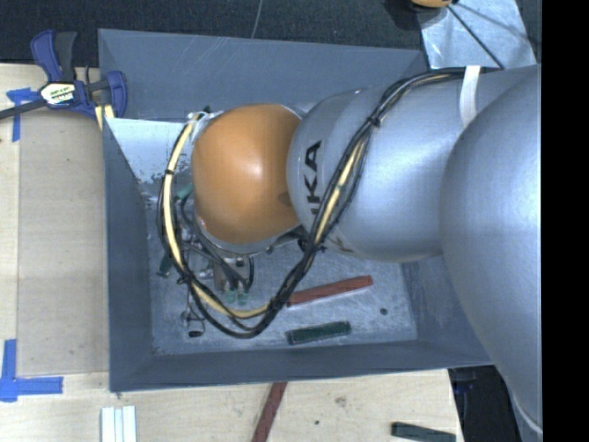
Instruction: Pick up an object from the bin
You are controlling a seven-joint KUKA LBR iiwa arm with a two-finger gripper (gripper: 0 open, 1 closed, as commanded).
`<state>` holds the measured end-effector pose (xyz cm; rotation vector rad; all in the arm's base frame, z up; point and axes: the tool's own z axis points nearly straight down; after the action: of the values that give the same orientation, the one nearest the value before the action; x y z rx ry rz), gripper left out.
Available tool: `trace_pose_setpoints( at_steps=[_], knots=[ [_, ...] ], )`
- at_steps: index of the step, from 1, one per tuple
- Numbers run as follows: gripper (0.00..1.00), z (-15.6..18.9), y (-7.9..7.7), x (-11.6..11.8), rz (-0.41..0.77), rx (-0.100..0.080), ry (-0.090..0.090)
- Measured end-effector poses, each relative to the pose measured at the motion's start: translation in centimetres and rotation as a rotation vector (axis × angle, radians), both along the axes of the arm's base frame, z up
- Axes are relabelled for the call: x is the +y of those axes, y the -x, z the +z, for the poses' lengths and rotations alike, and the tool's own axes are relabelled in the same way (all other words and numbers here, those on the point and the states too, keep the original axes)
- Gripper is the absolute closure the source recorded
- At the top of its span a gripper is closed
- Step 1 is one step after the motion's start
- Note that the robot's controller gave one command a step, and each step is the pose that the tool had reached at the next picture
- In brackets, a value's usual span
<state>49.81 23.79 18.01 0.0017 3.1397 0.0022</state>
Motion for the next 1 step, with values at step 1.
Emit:
trace_pose_setpoints(
  at_steps=[1],
  knots=[
    [0.0,-5.11,-3.53,-0.76,0.163,-0.002,0.001]
  ],
)
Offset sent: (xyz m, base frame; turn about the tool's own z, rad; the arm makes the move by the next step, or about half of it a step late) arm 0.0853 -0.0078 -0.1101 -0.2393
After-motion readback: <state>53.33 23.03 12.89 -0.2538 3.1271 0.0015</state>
